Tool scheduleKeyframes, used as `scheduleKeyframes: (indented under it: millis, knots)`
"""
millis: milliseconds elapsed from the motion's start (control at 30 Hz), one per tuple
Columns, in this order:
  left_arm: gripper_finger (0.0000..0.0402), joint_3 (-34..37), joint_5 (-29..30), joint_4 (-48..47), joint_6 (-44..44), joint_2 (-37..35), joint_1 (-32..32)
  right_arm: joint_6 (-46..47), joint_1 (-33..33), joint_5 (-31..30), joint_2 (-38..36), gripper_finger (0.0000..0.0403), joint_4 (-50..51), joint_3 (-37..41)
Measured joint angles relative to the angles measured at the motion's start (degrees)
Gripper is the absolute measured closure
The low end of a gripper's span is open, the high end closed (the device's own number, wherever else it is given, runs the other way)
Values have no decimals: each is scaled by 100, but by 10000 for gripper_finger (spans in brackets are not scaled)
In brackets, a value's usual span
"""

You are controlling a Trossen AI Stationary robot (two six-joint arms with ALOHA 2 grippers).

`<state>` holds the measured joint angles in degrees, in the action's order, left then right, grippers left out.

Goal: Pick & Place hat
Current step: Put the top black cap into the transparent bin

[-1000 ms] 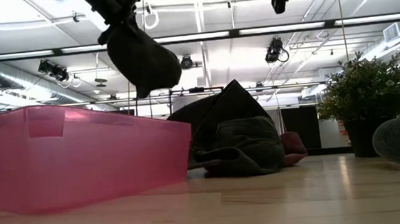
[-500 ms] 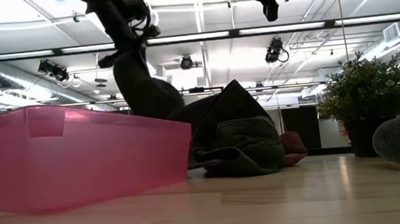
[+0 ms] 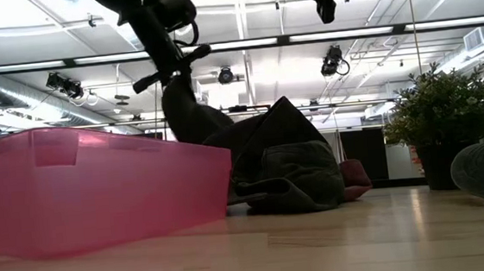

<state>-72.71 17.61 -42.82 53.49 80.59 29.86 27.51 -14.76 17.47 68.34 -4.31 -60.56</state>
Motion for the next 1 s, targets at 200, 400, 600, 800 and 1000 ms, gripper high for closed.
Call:
scheduleKeyframes:
  millis: [200,400,600,800,1000]
  knots:
    - [390,0,188,-469,185,271,-321,-101,0,2,0,191,13,0]
    - [390,0,-583,-371,183,678,-269,-201,0,1,0,191,32,0]
    - [390,0,-1004,-192,480,1068,-200,-208,0,0,0,191,48,0]
    - [379,0,-1088,227,782,1201,-54,-157,0,-2,0,191,53,-1]
    - [391,0,-1106,593,1062,1203,225,-145,0,-2,0,191,61,-2]
